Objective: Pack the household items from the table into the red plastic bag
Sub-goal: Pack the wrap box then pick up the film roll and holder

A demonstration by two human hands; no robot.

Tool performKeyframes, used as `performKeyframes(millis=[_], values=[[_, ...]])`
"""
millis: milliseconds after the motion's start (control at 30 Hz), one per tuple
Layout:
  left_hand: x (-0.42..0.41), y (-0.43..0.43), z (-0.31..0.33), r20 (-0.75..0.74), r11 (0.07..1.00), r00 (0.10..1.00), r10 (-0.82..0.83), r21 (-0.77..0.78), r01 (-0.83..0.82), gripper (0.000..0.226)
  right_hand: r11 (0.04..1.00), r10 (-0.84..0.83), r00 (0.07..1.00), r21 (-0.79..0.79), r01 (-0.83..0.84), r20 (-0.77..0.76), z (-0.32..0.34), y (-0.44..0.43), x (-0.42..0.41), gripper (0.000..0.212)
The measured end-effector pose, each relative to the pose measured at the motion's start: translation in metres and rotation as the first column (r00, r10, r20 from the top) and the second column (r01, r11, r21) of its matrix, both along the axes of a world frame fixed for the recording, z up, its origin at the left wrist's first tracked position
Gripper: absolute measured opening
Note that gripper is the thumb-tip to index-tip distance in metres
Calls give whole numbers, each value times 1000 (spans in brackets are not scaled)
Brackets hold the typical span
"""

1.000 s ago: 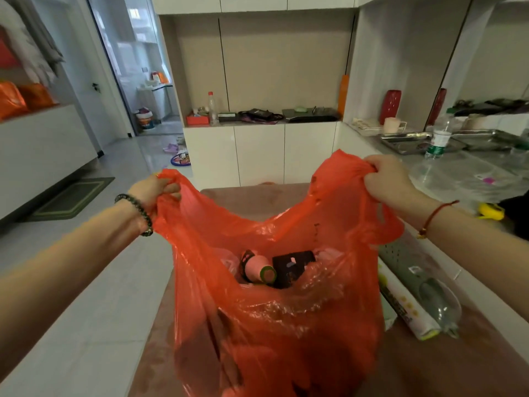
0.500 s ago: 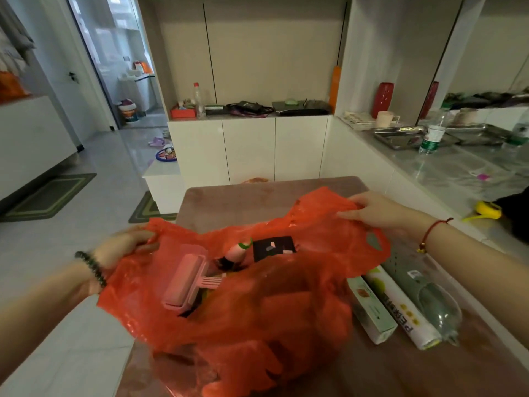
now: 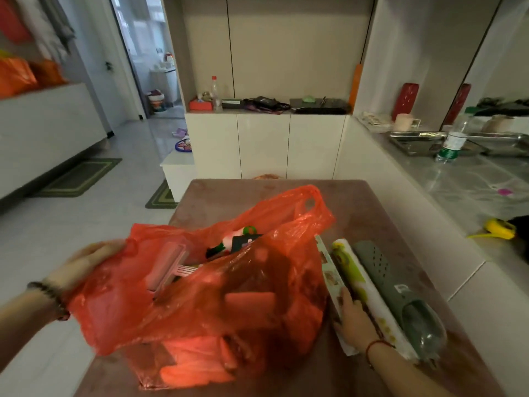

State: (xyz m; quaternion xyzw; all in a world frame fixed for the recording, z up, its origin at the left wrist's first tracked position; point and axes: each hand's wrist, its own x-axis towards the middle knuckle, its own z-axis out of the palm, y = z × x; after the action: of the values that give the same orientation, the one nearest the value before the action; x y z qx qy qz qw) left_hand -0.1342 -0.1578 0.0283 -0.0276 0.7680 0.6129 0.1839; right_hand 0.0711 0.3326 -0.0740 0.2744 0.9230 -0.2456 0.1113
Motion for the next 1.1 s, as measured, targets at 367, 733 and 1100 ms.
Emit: performKeyframes(millis=[367, 733, 1100], values=[[112, 79, 72, 10, 986, 987, 161, 43, -161, 18, 778, -463, 645, -627, -31, -607, 165, 29, 9, 60], [99, 88, 88, 27, 926, 970, 242, 294, -239, 25, 668, -65, 596, -478, -570, -801, 279, -148, -86, 63], [63, 51, 109, -8, 885, 962, 275, 393, -249, 11, 766, 606, 754, -73, -639, -254, 197, -115, -105, 35]])
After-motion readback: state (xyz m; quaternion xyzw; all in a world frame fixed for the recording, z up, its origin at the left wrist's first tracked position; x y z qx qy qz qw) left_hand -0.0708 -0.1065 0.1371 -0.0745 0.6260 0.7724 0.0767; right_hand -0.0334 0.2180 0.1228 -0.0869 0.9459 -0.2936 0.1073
